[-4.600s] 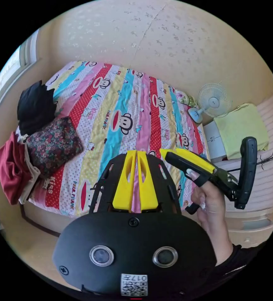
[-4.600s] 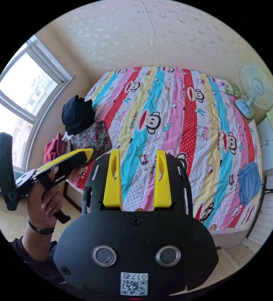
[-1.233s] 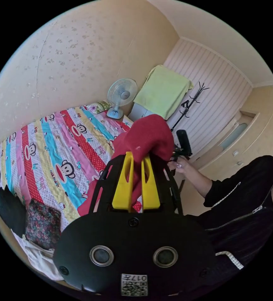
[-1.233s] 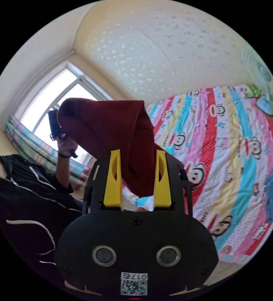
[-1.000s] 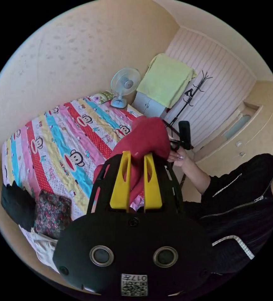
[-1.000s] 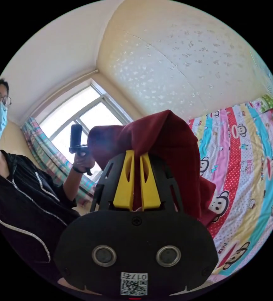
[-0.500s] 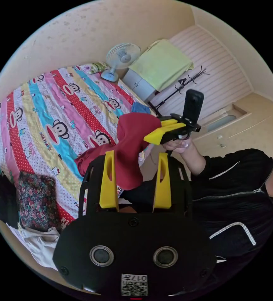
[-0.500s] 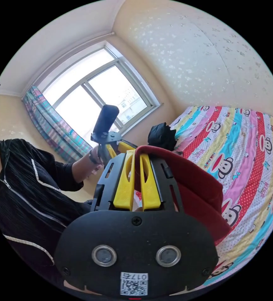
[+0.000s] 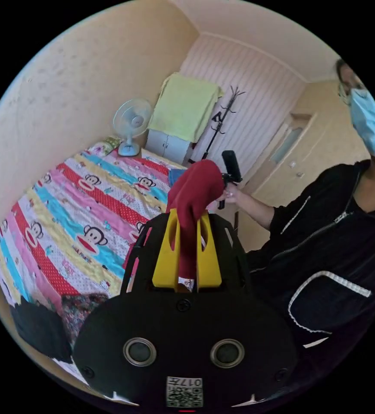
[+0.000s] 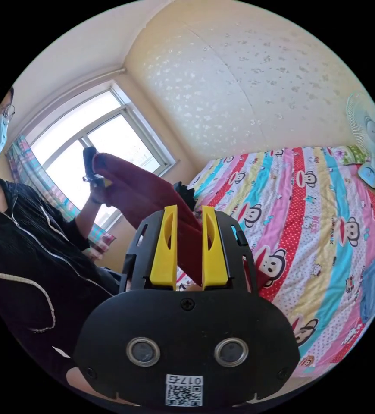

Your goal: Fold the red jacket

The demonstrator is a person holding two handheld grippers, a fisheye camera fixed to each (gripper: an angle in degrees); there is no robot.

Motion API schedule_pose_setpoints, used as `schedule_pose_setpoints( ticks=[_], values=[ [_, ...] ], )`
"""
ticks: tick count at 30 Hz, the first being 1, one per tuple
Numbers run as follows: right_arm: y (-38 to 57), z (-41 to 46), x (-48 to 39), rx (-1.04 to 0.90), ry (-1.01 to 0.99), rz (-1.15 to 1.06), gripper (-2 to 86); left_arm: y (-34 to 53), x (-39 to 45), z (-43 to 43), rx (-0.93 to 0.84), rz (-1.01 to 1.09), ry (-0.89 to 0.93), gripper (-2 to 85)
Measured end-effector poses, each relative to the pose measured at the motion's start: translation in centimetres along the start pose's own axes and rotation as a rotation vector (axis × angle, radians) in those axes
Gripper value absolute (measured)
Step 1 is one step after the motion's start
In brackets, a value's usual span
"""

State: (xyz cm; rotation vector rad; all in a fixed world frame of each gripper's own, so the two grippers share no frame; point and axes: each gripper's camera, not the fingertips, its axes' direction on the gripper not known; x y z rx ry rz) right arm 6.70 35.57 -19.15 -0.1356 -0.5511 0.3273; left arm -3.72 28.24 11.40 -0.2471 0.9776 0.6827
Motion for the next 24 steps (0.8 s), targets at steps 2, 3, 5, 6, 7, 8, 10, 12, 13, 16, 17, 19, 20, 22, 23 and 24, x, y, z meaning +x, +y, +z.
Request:
schedule_pose_setpoints(
  ticks=[2,3,5,6,7,8,10,12,13,16,17,19,20,22,23,24],
  values=[
    [2.0,-0.4,0.7,-0.002,-0.006,-0.013,10.6,-1.5,1.1,-2.2,0.04,0.053,-0.016,6.2],
    [2.5,-0.2,0.8,-0.009,-0.011,-0.018,10.9,-2.5,1.7,-3.5,0.061,0.078,-0.027,6.2],
    [4.7,1.2,1.1,-0.027,-0.032,-0.022,12.0,-3.8,2.7,-5.2,0.088,0.13,-0.038,6.2],
    [5.2,1.5,1.2,-0.017,-0.047,-0.018,12.2,-4.5,3.3,-6.1,0.099,0.157,-0.046,6.2],
    [6.3,1.7,1.4,0.02,-0.088,-0.003,12.5,-4.9,3.6,-6.7,0.107,0.169,-0.052,6.1],
    [7.4,1.6,1.6,0.076,-0.134,0.014,12.7,-5.4,4.2,-7.8,0.126,0.193,-0.06,6.1],
    [8.9,1.1,1.8,0.17,-0.202,0.036,12.9,-5.7,4.9,-9.8,0.167,0.23,-0.058,6.1],
    [9.9,0.5,1.7,0.234,-0.255,0.039,13.1,-5.6,5.5,-12.6,0.226,0.284,-0.038,6.2],
    [10.3,0.3,1.4,0.25,-0.267,0.026,13.1,-5.5,5.6,-13.4,0.243,0.3,-0.033,6.2],
    [10.9,0.0,0.8,0.243,-0.251,-0.011,13.2,-4.8,5.8,-16.9,0.335,0.328,-0.029,6.2],
    [10.9,0.1,0.5,0.227,-0.258,-0.029,13.4,-4.5,5.8,-18.2,0.375,0.328,-0.031,6.2],
    [10.6,0.2,-0.2,0.213,-0.263,-0.068,14.4,-4.1,6.1,-19.7,0.431,0.346,-0.035,6.2],
    [10.3,0.2,-0.7,0.22,-0.257,-0.085,15.5,-3.9,6.3,-20.4,0.459,0.355,-0.033,6.2],
    [9.8,0.1,-1.6,0.24,-0.262,-0.119,17.4,-3.8,6.5,-21.1,0.488,0.356,-0.026,6.3],
    [9.3,0.1,-2.2,0.25,-0.273,-0.152,18.5,-3.7,6.6,-21.3,0.506,0.357,-0.02,6.3],
    [9.1,0.1,-2.6,0.256,-0.281,-0.167,19.0,-3.7,6.6,-21.4,0.518,0.362,-0.013,6.3]
  ],
)
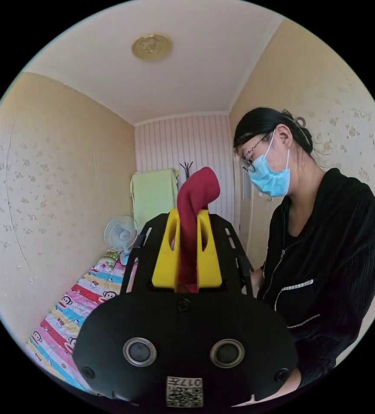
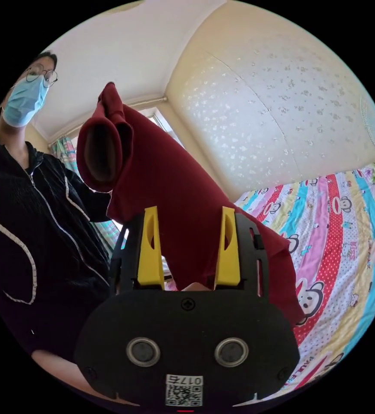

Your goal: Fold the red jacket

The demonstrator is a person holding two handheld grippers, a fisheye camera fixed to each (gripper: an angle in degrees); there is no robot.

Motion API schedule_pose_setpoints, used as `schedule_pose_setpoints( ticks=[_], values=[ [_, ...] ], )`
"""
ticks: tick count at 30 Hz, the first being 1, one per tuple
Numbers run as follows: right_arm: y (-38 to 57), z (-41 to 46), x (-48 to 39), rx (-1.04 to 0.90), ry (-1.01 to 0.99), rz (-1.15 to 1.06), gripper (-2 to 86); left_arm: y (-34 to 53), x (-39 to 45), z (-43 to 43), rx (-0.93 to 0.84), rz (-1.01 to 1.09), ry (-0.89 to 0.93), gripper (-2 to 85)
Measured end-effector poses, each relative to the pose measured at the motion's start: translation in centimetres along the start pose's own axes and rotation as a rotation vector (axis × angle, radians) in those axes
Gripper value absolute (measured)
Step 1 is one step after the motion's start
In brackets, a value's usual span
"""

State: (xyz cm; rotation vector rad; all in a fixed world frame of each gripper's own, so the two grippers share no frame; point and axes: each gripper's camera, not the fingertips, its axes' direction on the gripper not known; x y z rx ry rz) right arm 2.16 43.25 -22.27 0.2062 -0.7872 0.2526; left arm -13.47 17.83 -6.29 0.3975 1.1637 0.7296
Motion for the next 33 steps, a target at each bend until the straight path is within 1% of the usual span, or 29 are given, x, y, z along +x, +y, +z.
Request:
schedule_pose_setpoints(
  ticks=[3,4,6,8,10,11,13,16,18,19,20,22,24,25,26,27,28,29,30,31,33],
  values=[
    [-1.4,1.2,-1.3,0.054,-0.117,-0.038,19.9,0.0,-0.2,0.3,0.008,-0.028,0.004,6.3],
    [-1.9,1.8,-2.0,0.074,-0.194,-0.065,19.6,0.0,-0.3,0.5,0.005,-0.036,0.003,6.3],
    [-2.4,2.7,-3.1,0.071,-0.225,-0.102,17.0,0.0,-0.8,0.9,-0.012,-0.071,-0.015,6.3],
    [-3.0,2.5,-3.1,0.135,-0.279,-0.088,6.8,0.1,-1.0,0.8,-0.033,-0.08,-0.017,6.3],
    [-3.6,1.5,-1.8,0.211,-0.316,-0.006,1.9,0.5,-1.0,0.4,-0.064,-0.083,-0.033,6.4],
    [-4.1,0.7,-0.9,0.254,-0.315,0.028,1.2,1.0,-1.1,-0.1,-0.081,-0.101,-0.052,6.5],
    [-5.6,-0.7,-0.2,0.285,-0.286,0.02,0.5,2.2,-1.3,-0.8,-0.101,-0.147,-0.074,6.6],
    [-9.2,-1.8,-0.2,0.254,-0.165,-0.017,0.0,4.5,-1.6,-1.9,-0.101,-0.243,-0.107,6.7],
    [-11.3,-2.1,0.1,0.283,-0.186,-0.001,-0.1,5.6,-1.4,-2.3,-0.132,-0.271,-0.112,7.2],
    [-12.5,-2.3,0.8,0.339,-0.257,0.035,-0.1,5.8,-1.3,-2.4,-0.138,-0.276,-0.115,7.4],
    [-13.8,-2.3,1.2,0.37,-0.335,0.026,-0.1,6.3,-1.2,-2.7,-0.141,-0.291,-0.124,7.7],
    [-16.1,-1.7,1.3,0.367,-0.38,0.021,-0.1,7.2,-0.8,-4.4,-0.005,-0.314,-0.132,7.2],
    [-18.3,0.2,0.8,0.228,-0.26,-0.013,0.0,9.0,-1.2,-6.6,0.286,-0.382,-0.03,1.2],
    [-19.1,2.3,0.4,0.089,-0.142,-0.084,0.2,9.5,-1.6,-6.5,0.322,-0.421,-0.018,0.9],
    [-19.0,4.2,0.8,0.001,-0.041,-0.074,0.3,10.3,-2.3,-5.8,0.317,-0.491,-0.06,0.3],
    [-18.6,5.0,1.2,-0.016,-0.008,-0.057,0.5,10.9,-2.7,-4.5,0.232,-0.53,-0.155,0.1],
    [-17.4,6.0,2.1,-0.016,0.004,-0.009,0.8,11.2,-2.9,-3.6,0.178,-0.554,-0.207,0.0],
    [-15.8,6.6,3.3,-0.001,-0.029,0.048,1.1,11.9,-3.4,-1.6,0.07,-0.598,-0.286,0.1],
    [-14.9,6.8,4.0,0.001,-0.041,0.079,1.5,12.8,-3.9,0.9,-0.024,-0.63,-0.322,0.3],
    [-12.9,7.3,5.3,-0.01,-0.033,0.143,2.2,13.3,-4.2,2.3,-0.067,-0.645,-0.327,0.6],
    [-9.7,8.1,6.8,-0.077,0.057,0.203,4.1,16.0,-5.5,9.2,-0.263,-0.705,-0.314,4.1]
  ],
)
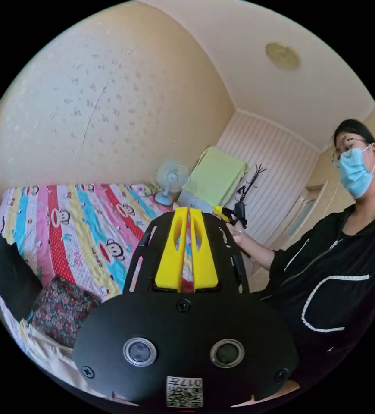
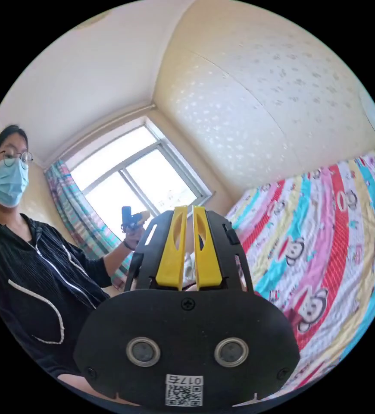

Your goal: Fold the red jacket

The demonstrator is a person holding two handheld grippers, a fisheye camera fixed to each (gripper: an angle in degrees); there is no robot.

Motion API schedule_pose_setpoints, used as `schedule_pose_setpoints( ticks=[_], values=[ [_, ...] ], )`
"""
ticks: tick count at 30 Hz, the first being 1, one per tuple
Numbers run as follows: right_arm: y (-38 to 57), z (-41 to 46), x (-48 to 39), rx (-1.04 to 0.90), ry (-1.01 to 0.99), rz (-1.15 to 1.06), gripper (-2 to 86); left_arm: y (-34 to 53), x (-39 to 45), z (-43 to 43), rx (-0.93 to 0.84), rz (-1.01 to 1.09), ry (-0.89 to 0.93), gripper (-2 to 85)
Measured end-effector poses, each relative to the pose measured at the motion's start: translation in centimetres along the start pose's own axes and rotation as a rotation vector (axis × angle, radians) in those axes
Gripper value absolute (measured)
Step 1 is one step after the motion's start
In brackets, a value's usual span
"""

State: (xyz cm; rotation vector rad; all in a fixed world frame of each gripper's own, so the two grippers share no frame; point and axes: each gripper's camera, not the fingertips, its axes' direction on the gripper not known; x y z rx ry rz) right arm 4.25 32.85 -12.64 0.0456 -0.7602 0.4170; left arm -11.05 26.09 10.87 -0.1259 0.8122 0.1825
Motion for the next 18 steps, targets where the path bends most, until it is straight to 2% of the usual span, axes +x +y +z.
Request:
schedule_pose_setpoints(
  ticks=[1,2,6,8,11,14,18],
  values=[
    [2.1,1.0,1.3,-0.073,0.1,0.034,6.1,0.1,0.0,2.1,-0.057,0.0,-0.019,5.3],
    [4.2,2.2,2.5,-0.168,0.193,0.056,7.9,0.4,0.2,6.7,-0.187,0.024,-0.062,7.7],
    [10.7,6.5,5.9,-0.539,0.359,0.072,11.6,2.8,0.9,22.6,-0.652,0.18,-0.181,12.4],
    [14.4,9.3,7.7,-0.735,0.451,0.033,13.2,3.5,0.9,27.8,-0.749,0.236,-0.217,13.2],
    [17.5,11.7,9.9,-0.871,0.485,0.002,14.5,1.9,-0.1,33.2,-0.781,0.261,-0.251,13.7],
    [19.0,13.4,12.3,-0.923,0.552,-0.049,15.0,-0.4,-1.2,36.8,-0.789,0.283,-0.247,13.9],
    [19.8,15.1,15.6,-0.959,0.508,-0.048,14.3,-0.9,-4.1,40.4,-0.852,0.17,-0.268,14.5]
  ],
)
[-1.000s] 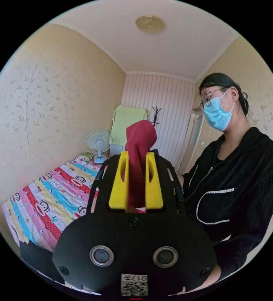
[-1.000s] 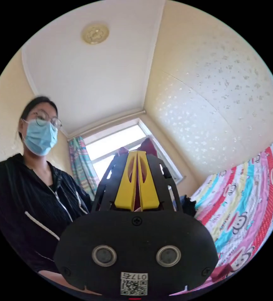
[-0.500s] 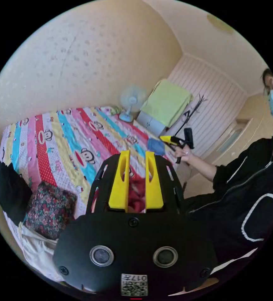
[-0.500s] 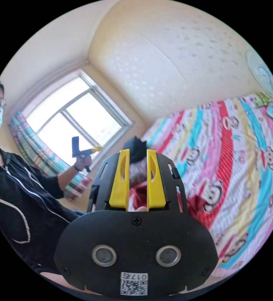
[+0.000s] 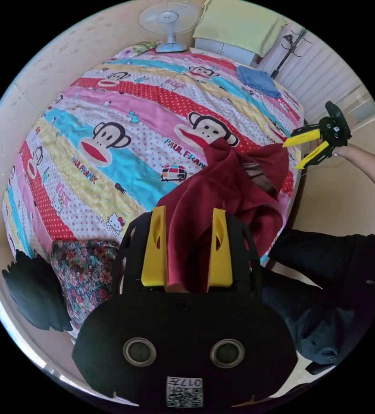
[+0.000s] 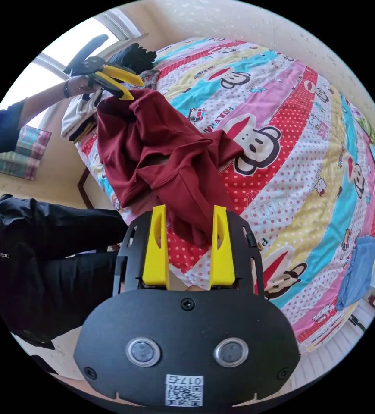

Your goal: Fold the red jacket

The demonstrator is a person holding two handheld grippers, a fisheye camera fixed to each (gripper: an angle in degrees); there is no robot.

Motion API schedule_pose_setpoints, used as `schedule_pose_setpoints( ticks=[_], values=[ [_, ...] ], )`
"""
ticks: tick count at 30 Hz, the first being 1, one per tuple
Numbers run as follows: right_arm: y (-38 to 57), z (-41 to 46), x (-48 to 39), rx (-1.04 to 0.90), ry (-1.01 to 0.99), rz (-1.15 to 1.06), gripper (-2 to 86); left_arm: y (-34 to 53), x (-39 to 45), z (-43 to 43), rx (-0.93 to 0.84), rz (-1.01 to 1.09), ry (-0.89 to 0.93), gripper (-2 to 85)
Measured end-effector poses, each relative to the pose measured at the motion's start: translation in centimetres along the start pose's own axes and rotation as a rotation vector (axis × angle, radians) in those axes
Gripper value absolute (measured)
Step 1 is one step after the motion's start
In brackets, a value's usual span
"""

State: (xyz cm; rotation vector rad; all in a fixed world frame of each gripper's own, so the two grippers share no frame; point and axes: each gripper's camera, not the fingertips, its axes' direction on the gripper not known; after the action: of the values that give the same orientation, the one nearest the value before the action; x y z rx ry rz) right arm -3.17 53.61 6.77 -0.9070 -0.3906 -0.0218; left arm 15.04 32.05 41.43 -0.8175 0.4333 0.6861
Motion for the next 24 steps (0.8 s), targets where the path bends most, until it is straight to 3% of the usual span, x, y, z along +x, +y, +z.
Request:
schedule_pose_setpoints(
  ticks=[4,7,13,17,24],
  values=[
    [-1.9,2.4,1.6,-0.142,-0.046,-0.045,9.6,-0.9,0.0,1.1,-0.076,-0.025,0.055,14.1],
    [-1.9,1.4,2.0,-0.141,-0.113,-0.03,4.5,-2.0,1.8,2.1,-0.194,-0.004,0.095,13.7],
    [0.5,-2.7,2.9,0.017,-0.154,0.146,2.9,-3.2,4.4,0.6,-0.232,-0.115,0.078,10.1],
    [2.7,-5.9,2.9,0.154,-0.114,0.294,2.4,-2.3,6.1,-5.2,-0.174,-0.225,0.022,4.8],
    [6.5,-14.2,1.1,0.452,-0.105,0.471,1.8,2.1,10.5,-18.5,-0.059,-0.35,-0.081,4.5]
  ],
)
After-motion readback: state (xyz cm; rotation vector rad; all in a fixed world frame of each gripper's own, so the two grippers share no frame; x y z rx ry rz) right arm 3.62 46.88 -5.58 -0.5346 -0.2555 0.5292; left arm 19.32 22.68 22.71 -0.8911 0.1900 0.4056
